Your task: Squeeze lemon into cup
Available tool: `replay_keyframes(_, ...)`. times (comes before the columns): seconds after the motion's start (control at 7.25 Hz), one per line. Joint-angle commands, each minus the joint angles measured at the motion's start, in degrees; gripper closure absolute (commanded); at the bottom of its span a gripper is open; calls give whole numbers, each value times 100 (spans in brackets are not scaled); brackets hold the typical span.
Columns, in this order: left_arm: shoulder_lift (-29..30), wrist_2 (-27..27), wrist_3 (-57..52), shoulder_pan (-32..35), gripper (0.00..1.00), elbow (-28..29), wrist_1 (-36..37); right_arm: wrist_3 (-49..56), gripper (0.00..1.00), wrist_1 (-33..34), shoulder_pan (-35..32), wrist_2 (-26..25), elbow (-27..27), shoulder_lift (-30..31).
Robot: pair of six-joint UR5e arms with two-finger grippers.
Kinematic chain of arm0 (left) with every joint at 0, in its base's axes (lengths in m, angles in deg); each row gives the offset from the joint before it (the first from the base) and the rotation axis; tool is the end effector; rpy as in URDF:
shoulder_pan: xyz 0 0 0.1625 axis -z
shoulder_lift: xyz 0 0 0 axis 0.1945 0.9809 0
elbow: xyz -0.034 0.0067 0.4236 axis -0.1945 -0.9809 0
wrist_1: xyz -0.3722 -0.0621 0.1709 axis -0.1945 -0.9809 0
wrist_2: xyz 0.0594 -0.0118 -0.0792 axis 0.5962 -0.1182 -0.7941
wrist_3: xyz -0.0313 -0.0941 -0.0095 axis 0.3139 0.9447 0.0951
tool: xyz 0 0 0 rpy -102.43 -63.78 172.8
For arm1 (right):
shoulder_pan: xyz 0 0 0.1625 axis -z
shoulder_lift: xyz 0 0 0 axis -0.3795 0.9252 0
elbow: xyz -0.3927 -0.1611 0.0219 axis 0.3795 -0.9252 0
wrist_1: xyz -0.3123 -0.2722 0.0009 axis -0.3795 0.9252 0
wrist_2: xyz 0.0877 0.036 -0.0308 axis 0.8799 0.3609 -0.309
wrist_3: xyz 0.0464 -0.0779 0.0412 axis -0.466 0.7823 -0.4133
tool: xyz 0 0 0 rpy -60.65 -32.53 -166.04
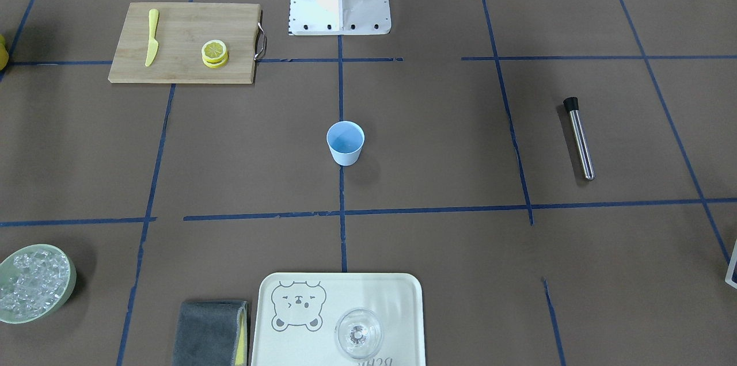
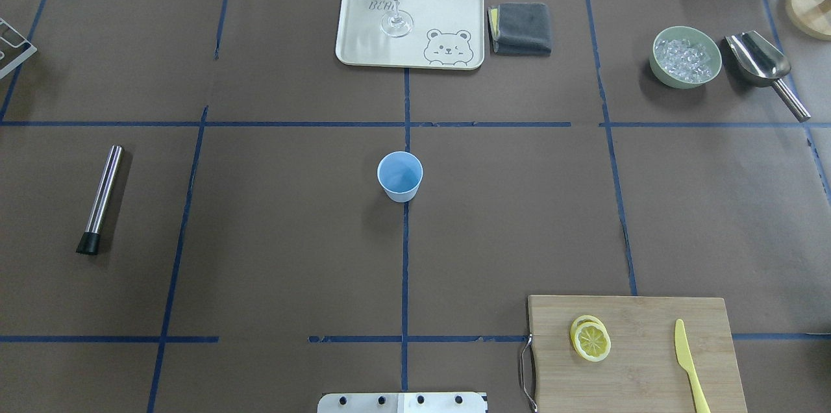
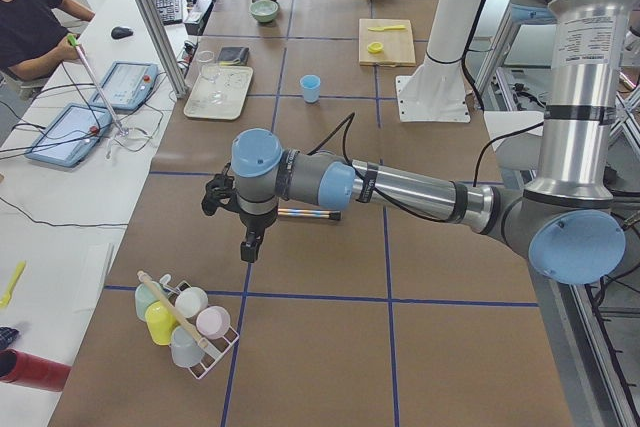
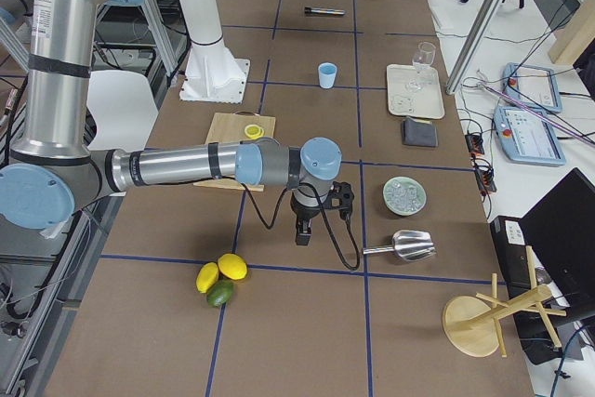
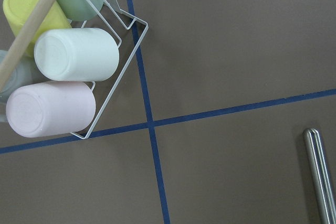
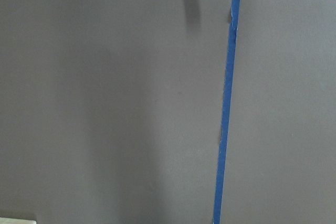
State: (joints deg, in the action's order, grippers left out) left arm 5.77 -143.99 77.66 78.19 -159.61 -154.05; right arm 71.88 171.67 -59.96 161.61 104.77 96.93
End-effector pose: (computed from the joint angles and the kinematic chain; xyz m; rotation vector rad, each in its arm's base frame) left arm -0.0577 -0.5056 0.5593 0.2009 0.7819 0.1075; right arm 0.0057 -0.4177 0.6011 -0.0964 -0.7953 -0.0858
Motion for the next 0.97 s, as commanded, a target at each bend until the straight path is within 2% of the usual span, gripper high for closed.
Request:
replay_keyframes(0.0,-12,-18,-12,-11,0,184,-8,0,0,-5,-9,98,25,5)
replay_keyframes(0.55,-196,-27,32,-55,0,239,-53,-9,0,-136,52,99,245,41)
replay_keyframes(0.83,-188,-236,23,-90,0,177,-70,-105,0,-723,367,169,245,58)
